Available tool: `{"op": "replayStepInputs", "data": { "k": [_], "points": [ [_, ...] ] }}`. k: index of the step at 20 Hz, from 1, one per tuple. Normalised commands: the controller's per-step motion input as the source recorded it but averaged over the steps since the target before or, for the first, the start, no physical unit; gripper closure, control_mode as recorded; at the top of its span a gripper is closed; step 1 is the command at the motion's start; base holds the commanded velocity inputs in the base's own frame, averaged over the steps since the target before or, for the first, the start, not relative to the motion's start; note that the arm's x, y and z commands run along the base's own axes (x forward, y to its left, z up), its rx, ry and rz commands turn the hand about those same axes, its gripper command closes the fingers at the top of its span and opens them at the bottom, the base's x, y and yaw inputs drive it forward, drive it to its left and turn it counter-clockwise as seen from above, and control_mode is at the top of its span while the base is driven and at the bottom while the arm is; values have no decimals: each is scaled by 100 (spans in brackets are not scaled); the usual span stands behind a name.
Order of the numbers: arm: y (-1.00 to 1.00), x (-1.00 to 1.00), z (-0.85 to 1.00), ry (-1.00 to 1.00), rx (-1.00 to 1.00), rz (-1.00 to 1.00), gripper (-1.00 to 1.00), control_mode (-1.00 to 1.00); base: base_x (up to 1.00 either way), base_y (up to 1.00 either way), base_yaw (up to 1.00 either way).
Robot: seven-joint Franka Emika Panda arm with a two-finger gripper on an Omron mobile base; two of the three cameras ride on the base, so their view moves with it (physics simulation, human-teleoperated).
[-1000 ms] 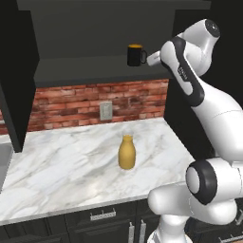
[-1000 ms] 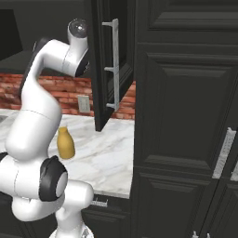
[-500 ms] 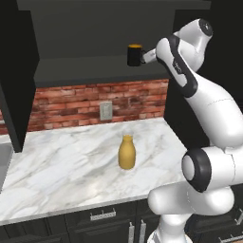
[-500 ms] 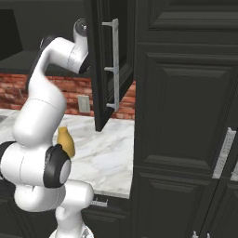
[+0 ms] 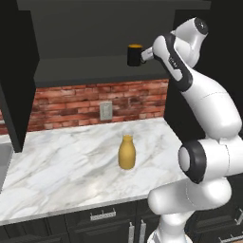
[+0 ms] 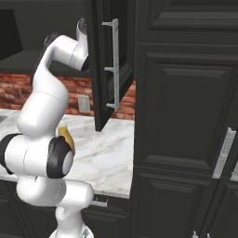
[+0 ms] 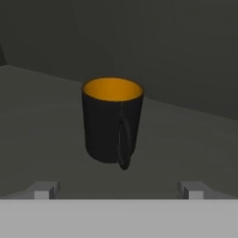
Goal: There is a tray on the dining counter. Grab the cup, mug, and pitcher and place them on the tray. The pitcher may be placed next to the tray if it cannot fit the tray.
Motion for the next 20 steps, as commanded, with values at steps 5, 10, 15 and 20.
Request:
{"op": "replayStepInputs", "data": {
  "k": [5, 10, 15, 20],
  "points": [
    [0, 20, 0, 0, 0, 0, -100, -100, 0, 0, 0],
    [0, 24, 0, 0, 0, 0, -100, -100, 0, 0, 0],
    [0, 19, 0, 0, 0, 0, -100, -100, 0, 0, 0],
    [5, 8, 0, 0, 0, 0, -100, -100, 0, 0, 0]
  ]
}}
